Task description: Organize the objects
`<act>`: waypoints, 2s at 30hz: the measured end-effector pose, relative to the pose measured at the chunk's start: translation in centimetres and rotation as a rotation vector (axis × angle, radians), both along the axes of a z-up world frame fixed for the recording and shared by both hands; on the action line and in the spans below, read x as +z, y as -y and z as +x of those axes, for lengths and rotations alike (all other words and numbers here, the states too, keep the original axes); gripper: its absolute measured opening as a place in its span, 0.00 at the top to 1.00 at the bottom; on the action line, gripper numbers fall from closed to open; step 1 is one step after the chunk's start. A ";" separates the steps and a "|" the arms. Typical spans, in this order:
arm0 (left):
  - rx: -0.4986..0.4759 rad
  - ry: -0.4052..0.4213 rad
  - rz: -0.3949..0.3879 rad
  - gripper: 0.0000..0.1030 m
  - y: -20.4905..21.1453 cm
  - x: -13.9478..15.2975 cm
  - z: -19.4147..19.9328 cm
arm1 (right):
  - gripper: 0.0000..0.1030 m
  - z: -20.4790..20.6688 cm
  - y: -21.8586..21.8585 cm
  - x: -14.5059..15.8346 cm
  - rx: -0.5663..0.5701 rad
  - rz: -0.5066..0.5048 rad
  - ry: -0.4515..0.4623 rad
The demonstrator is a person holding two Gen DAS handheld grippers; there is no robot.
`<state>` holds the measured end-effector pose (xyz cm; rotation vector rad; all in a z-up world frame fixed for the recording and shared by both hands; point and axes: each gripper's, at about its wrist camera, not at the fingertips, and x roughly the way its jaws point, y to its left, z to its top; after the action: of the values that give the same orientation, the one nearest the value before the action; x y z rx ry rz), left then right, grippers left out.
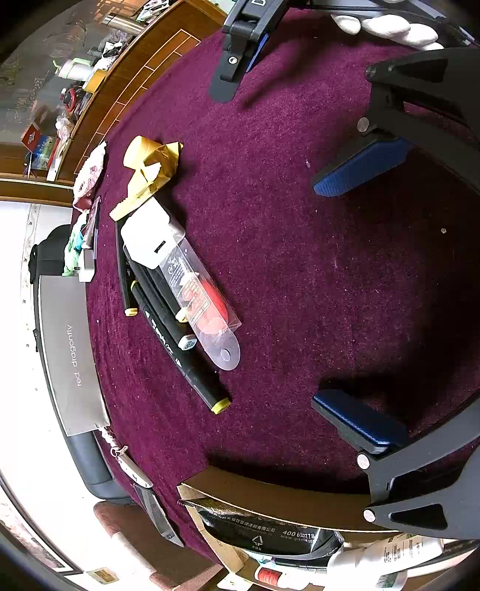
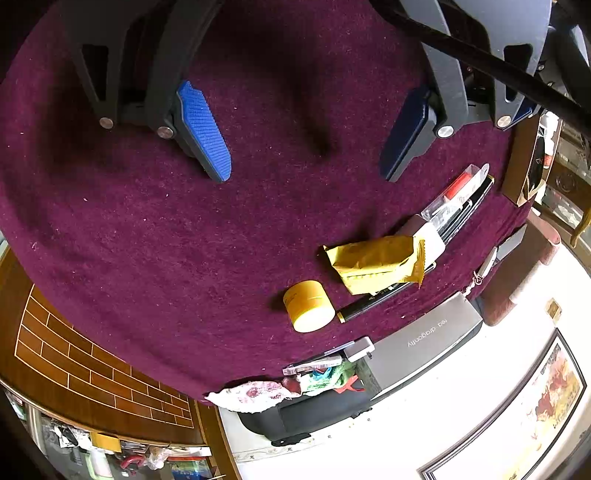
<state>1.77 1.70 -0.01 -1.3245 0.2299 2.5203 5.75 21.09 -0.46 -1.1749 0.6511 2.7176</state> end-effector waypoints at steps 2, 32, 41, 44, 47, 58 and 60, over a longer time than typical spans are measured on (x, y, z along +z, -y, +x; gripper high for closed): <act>0.000 0.000 0.000 0.01 0.0 0.0 0.0 | 0.19 0.0 0.0 0.0 0.000 0.000 0.000; 0.001 0.000 0.000 0.01 0.0 0.0 0.1 | 0.18 0.2 -1.3 -0.1 0.004 -0.099 -0.041; 0.019 0.002 0.000 0.01 0.0 0.1 -0.2 | 0.17 0.3 -1.3 -0.2 0.004 -0.106 -0.047; 0.018 0.013 0.001 0.01 0.1 0.1 -0.1 | 0.14 0.2 -1.3 -0.2 0.010 -0.119 -0.054; 0.031 0.025 -0.008 0.01 0.0 0.2 0.1 | 0.13 0.3 -1.4 -0.2 0.013 -0.128 -0.058; 0.035 0.027 -0.008 0.01 0.1 0.1 0.2 | 0.00 0.4 -2.9 -0.5 0.029 -0.290 -0.127; 0.043 0.025 -0.007 0.01 0.1 0.1 0.2 | 0.00 0.2 -2.7 -0.5 0.031 -0.282 -0.118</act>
<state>1.94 1.62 0.12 -1.3768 0.2069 2.5384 5.97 23.82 -0.91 -1.0898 1.0702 2.8057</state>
